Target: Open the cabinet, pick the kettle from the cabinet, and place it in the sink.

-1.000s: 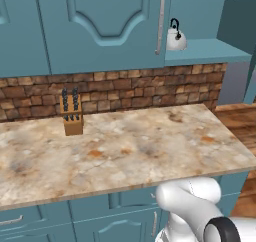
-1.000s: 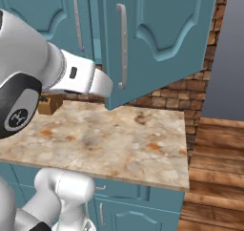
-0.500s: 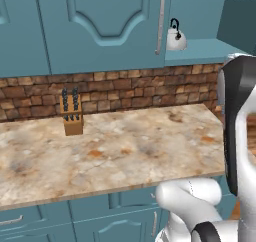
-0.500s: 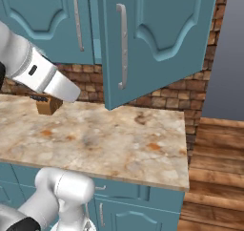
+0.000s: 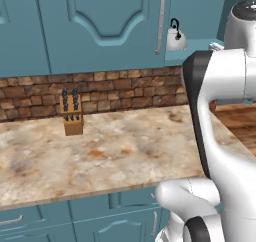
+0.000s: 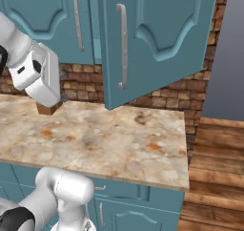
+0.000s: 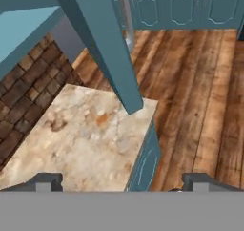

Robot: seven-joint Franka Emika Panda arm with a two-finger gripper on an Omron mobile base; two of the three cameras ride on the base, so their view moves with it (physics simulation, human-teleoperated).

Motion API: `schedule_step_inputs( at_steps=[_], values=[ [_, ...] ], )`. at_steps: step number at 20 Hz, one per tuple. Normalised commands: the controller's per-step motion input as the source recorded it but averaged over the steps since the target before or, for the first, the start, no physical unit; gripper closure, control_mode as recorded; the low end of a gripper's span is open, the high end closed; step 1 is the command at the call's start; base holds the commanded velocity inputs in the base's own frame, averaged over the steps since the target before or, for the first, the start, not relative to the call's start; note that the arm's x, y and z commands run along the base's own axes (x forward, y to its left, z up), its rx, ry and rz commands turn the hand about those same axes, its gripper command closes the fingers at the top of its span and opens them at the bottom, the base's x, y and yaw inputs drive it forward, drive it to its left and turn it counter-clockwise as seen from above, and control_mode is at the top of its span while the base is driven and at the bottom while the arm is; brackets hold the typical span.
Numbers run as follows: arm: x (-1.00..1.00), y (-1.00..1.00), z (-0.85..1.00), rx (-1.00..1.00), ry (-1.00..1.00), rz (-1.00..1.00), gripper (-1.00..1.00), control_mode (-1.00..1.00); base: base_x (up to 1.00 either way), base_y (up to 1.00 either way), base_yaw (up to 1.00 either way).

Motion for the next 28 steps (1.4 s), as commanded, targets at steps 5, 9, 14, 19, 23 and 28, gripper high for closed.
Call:
schedule_step_inputs(
  at_steps=[5, 9, 14, 19, 23, 28],
  values=[
    [0.41, 0.06, -0.13, 0.11, -0.21, -0.45, -1.0, -1.0, 0.0, 0.0, 0.0],
    [0.36, 0.0, -0.14, 0.04, -0.26, -0.45, -1.0, -1.0, 0.0, 0.0, 0.0],
    [0.29, -0.09, -0.15, 0.0, -0.22, -0.46, -1.0, -1.0, 0.0, 0.0, 0.0],
    [0.23, -0.16, -0.1, 0.0, -0.19, -0.48, -1.0, -1.0, 0.0, 0.0, 0.0],
    [0.17, -0.24, -0.02, 0.0, -0.19, -0.45, -1.0, -1.0, 0.0, 0.0, 0.0],
    [0.17, -0.28, 0.04, 0.0, -0.11, -0.39, -1.0, -1.0, 0.0, 0.0, 0.0]
  ],
)
